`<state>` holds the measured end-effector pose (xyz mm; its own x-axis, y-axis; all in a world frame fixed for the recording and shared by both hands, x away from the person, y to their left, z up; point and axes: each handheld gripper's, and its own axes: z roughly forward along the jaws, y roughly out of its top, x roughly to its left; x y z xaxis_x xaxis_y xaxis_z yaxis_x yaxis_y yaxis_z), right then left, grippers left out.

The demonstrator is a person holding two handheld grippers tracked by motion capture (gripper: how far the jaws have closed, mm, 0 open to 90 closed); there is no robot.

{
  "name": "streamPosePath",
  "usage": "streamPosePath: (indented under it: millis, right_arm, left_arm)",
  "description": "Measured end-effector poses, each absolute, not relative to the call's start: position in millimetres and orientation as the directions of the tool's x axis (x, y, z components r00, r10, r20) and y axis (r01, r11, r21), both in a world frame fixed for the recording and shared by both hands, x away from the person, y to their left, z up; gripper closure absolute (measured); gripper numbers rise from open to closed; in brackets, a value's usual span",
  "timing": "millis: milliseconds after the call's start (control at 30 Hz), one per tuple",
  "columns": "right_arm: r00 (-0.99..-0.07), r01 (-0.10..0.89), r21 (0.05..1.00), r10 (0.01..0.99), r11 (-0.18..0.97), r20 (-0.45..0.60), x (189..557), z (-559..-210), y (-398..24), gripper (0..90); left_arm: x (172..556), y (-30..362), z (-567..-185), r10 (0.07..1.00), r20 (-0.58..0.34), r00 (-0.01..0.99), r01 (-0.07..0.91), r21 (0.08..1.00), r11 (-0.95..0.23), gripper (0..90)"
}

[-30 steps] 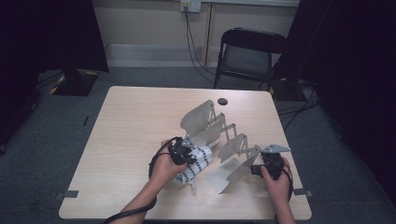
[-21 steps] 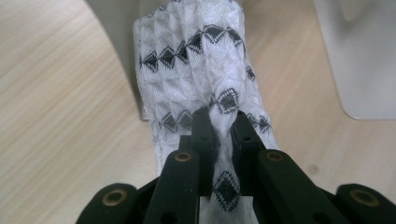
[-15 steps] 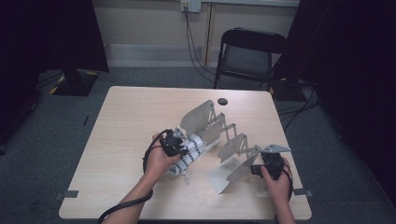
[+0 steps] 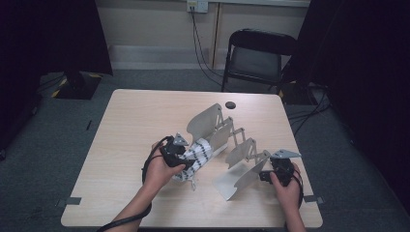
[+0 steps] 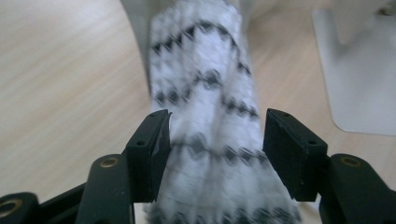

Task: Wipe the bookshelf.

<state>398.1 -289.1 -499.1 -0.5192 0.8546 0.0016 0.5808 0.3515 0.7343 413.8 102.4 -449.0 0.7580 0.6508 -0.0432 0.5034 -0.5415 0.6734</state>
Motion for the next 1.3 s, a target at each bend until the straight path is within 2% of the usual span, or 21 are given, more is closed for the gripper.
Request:
streamPosePath:
  millis: [67,167,367,433,467,567,867,1300]
  right_arm:
    - [-0.519,0.581,0.735,0.855,0.351,0.001,398.0,-499.1,-289.1,15.1]
    - [-0.519,0.581,0.734,0.855,0.351,0.002,398.0,-499.0,-289.1,15.1]
    - [-0.519,0.581,0.734,0.855,0.351,0.002,398.1,-499.1,-289.1,15.1]
    - [-0.519,0.581,0.734,0.855,0.351,0.002,398.1,-499.1,-289.1,15.0]
    - [-0.519,0.581,0.734,0.855,0.351,0.002,398.1,-499.1,-289.1,15.0]
    - [-0.519,0.581,0.734,0.855,0.351,0.002,398.1,-499.1,-289.1,15.1]
    - [-0.519,0.581,0.734,0.855,0.350,0.002,398.1,-499.1,-289.1,15.0]
    - [-0.519,0.581,0.734,0.855,0.351,0.002,398.1,-499.1,-289.1,15.0]
  left_arm:
    - [411.5,99.8,-453.1,0.649,-0.023,0.760,0.496,0.667,-0.556,36.9]
    - [412.9,97.1,-462.8,0.649,-0.022,0.761,0.504,0.649,-0.570,35.9]
    - [421.2,95.1,-477.4,0.648,-0.012,0.761,0.505,0.638,-0.581,51.0]
    - [424.9,93.7,-476.2,0.650,-0.013,0.760,0.509,0.634,-0.582,64.7]
    - [427.1,92.2,-476.0,0.648,-0.009,0.762,0.505,0.636,-0.584,68.0]
    - [432.9,86.0,-476.2,0.646,-0.004,0.763,0.498,0.640,-0.584,73.1]
    - [448.0,73.4,-478.5,0.653,-0.019,0.757,0.497,0.666,-0.557,75.2]
    - [449.8,68.3,-476.8,0.663,-0.034,0.748,0.507,0.673,-0.539,75.5]
